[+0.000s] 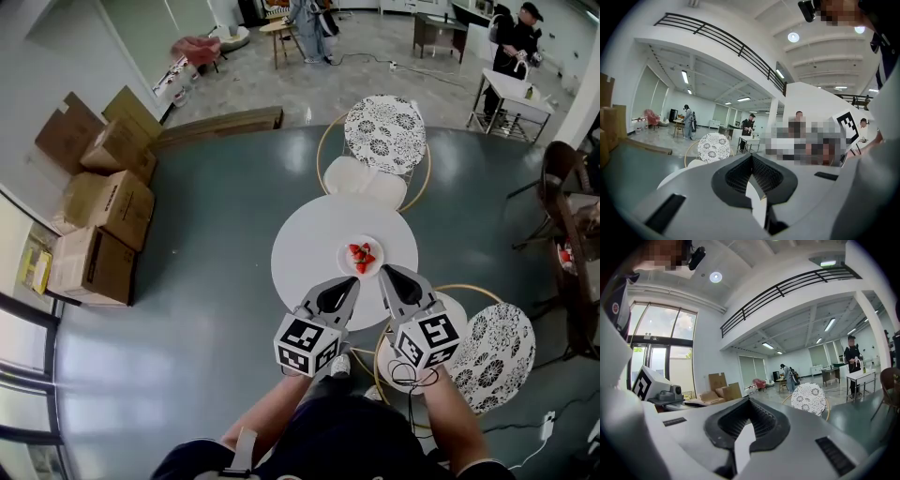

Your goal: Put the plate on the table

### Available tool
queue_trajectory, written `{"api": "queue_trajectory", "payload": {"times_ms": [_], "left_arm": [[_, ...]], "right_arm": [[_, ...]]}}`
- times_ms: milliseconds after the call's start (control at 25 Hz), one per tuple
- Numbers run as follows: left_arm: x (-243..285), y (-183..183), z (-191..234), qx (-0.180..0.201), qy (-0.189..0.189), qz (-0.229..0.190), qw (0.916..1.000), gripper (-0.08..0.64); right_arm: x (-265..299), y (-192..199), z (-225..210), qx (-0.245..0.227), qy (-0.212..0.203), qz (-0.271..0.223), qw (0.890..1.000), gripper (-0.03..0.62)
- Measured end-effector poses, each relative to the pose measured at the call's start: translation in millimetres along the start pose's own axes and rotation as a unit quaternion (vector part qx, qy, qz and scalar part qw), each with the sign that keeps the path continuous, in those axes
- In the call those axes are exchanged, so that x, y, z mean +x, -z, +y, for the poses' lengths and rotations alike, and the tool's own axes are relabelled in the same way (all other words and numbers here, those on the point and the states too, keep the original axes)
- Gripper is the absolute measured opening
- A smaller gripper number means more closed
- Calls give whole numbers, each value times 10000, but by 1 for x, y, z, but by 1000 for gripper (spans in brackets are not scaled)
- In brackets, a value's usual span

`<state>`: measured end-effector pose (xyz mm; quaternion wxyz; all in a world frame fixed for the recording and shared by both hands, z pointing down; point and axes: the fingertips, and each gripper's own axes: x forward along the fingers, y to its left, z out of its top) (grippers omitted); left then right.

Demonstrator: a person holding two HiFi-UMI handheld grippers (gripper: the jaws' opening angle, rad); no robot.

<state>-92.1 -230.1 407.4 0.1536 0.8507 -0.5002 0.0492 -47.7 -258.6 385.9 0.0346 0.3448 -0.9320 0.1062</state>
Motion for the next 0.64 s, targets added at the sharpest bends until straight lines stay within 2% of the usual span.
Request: {"api": "queue_trajectory", "payload": {"times_ms": [640], "left_arm": [[-5,2,-8,-56,9,11,10000,6]], "right_arm": [[-6,-5,4,-8,-39,-42,10000,5]]}}
